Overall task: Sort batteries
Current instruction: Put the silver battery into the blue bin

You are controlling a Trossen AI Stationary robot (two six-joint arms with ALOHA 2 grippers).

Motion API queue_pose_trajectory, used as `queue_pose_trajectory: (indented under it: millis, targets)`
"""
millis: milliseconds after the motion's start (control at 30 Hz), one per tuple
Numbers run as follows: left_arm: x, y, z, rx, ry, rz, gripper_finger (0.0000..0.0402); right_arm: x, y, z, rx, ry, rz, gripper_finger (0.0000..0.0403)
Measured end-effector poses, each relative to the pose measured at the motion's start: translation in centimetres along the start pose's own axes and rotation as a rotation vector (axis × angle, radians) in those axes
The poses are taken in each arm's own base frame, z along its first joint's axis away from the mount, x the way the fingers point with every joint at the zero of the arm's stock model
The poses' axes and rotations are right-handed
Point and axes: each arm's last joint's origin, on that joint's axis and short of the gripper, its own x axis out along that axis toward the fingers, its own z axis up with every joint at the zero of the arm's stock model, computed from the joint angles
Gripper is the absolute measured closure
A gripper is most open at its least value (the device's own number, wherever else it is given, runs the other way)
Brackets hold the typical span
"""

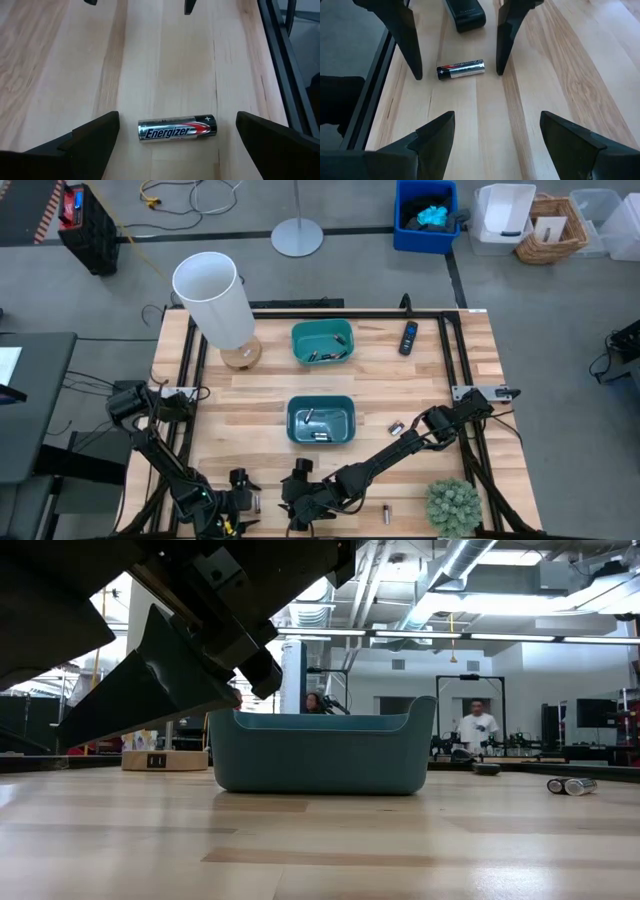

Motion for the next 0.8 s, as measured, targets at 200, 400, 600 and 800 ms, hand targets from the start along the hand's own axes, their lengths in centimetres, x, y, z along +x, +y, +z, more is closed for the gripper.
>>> queue_pose_trajectory:
  millis: [200,400,600,800]
  targets:
    - [0.00,0.19,-0.15,0.012,0.012,0.019,0.0003,0.07,-0.17,0.03,0.000,0.003,-0.004,0.0092]
    - [0.04,0.50,-0.22,0.031,0.016,0.050,0.0003,0.07,-0.18,0.00,-0.001,0.006,-0.006,0.0092]
    - [0.13,0.76,-0.19,0.041,0.021,0.070,0.0004,0.07,-0.19,-0.01,-0.001,0.007,-0.006,0.0092]
    - [0.13,0.92,-0.26,0.050,0.025,0.085,0.0033,0.07,-0.19,-0.01,-0.002,0.007,-0.006,0.0092]
